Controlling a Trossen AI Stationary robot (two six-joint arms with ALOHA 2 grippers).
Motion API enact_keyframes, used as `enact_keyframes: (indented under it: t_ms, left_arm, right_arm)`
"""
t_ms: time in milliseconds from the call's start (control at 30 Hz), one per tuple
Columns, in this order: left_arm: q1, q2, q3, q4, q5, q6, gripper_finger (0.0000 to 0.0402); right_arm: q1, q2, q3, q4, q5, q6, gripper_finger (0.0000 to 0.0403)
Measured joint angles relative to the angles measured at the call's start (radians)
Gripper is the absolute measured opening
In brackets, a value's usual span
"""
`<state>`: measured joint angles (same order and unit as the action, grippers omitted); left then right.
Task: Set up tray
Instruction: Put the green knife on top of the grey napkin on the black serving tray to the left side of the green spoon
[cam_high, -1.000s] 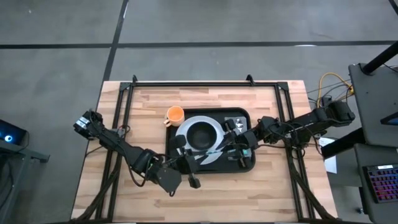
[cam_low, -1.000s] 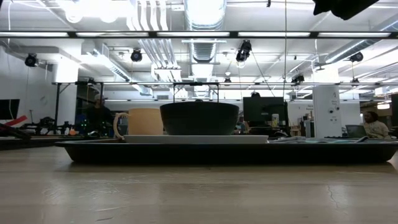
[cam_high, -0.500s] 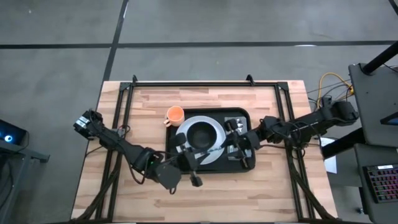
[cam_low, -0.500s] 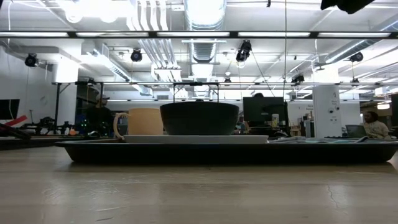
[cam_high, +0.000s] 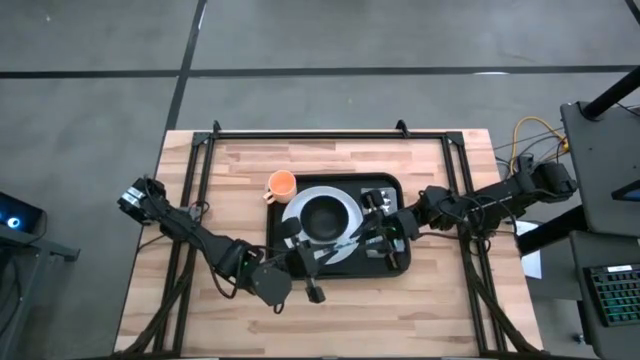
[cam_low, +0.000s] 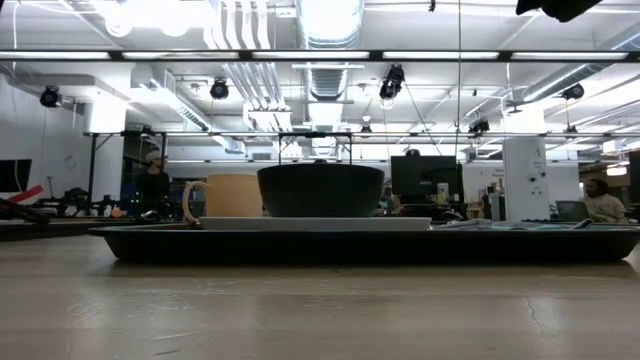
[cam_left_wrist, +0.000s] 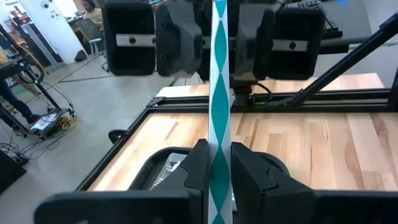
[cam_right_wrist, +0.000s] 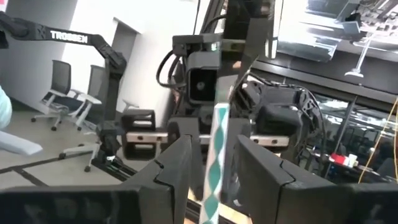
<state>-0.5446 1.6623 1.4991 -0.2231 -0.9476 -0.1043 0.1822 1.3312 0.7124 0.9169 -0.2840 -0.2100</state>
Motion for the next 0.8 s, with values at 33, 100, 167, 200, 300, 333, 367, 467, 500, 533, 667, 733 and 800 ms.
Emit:
enact_keyframes:
  t_ms: [33, 100, 167, 200, 300, 333, 367, 467, 500, 533, 667, 733, 800]
  left_arm:
    - [0.0, 0.0, -0.01, 0.008, 0.001, -0.001, 0.0024]
    - [0.002, 0.0, -0.029, 0.034, 0.001, -0.002, 0.0024]
    - [0.006, 0.0, -0.043, 0.055, 0.003, -0.002, 0.0024]
    - [0.007, 0.0, -0.047, 0.058, 0.004, -0.002, 0.0024]
    - [0.01, 0.0, -0.052, 0.067, 0.005, -0.002, 0.0024]
    - [0.011, 0.0, -0.052, 0.071, 0.005, -0.002, 0.0024]
    - [0.013, 0.0, -0.05, 0.071, 0.005, -0.002, 0.0024]
    - [0.015, 0.0, -0.05, 0.073, 0.005, -0.002, 0.0024]
    - [0.015, 0.0, -0.05, 0.073, 0.005, -0.002, 0.0024]
    - [0.016, 0.0, -0.05, 0.072, 0.005, -0.002, 0.0024]
    - [0.022, 0.0, -0.053, 0.073, 0.008, -0.002, 0.0024]
    - [0.022, 0.001, -0.055, 0.074, 0.008, -0.002, 0.0024]
    - [0.022, 0.001, -0.055, 0.075, 0.008, -0.002, 0.0024]
  right_arm:
    - [0.0, 0.0, 0.0, 0.002, 0.0, 0.0, 0.0114]
    - [0.0, 0.0, 0.002, 0.005, 0.0, 0.0, 0.0114]
    - [0.0, 0.0, 0.011, 0.003, 0.0, 0.0, 0.0114]
    - [0.0, 0.002, 0.015, 0.003, 0.0, 0.0, 0.0114]
    - [0.001, 0.006, 0.02, -0.001, 0.0, 0.004, 0.0111]
    - [0.001, 0.007, 0.021, -0.002, 0.0, 0.01, 0.0109]
    - [0.001, 0.007, 0.022, -0.002, 0.0, 0.015, 0.0106]
    - [0.001, 0.007, 0.022, -0.001, 0.014, 0.012, 0.0095]
    - [0.001, 0.007, 0.022, -0.002, 0.021, 0.011, 0.009]
    - [0.001, 0.007, 0.022, -0.002, 0.022, 0.011, 0.0084]
    - [0.001, 0.012, 0.022, -0.002, 0.026, 0.015, 0.0058]
    - [0.0, 0.012, 0.022, -0.002, 0.025, 0.008, 0.0047]
    - [0.0, 0.012, 0.022, -0.002, 0.026, 0.003, 0.0035]
